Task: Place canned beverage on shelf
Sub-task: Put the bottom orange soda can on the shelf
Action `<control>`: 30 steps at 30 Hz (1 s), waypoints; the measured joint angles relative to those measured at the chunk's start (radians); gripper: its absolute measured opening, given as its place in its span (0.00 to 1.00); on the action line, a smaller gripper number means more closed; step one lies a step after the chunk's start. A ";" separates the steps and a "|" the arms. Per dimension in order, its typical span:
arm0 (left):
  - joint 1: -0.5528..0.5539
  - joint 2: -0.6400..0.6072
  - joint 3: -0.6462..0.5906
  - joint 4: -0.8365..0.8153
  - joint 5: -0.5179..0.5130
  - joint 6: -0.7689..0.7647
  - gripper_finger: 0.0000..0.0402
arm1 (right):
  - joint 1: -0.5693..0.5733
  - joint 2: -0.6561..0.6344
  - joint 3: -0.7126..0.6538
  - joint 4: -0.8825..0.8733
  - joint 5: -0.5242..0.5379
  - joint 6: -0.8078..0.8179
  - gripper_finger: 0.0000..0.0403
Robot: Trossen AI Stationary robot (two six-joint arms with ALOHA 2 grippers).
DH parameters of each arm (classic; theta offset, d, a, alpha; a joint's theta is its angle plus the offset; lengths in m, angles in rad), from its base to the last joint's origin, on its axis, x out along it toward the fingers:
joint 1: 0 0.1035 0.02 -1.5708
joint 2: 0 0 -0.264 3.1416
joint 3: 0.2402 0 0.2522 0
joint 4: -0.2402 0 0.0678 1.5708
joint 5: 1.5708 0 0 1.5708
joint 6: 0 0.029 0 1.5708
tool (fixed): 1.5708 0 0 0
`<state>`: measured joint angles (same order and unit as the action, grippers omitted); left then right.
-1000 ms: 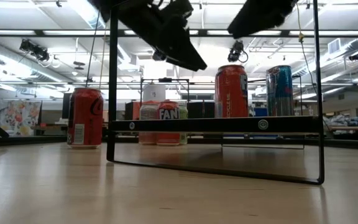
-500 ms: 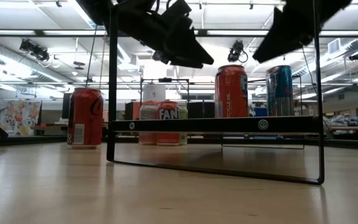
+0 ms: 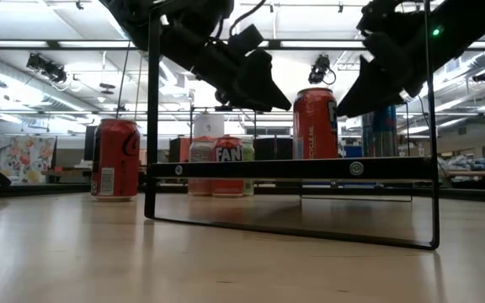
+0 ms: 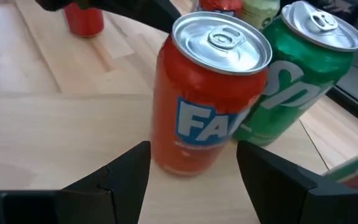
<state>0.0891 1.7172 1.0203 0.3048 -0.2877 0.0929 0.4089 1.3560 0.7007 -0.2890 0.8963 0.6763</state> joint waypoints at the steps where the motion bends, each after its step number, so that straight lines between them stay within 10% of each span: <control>1: 0.000 0.000 0.000 0.001 0.000 0.000 1.00 | -0.008 0.000 -0.008 0.019 0.000 -0.014 0.62; 30: 0.000 0.000 0.000 0.013 -0.009 0.009 1.00 | -0.023 0.000 -0.037 0.231 -0.116 -0.104 0.62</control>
<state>0.0891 1.7169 1.0203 0.3174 -0.2968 0.1014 0.3854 1.3560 0.6632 -0.0582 0.7802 0.5728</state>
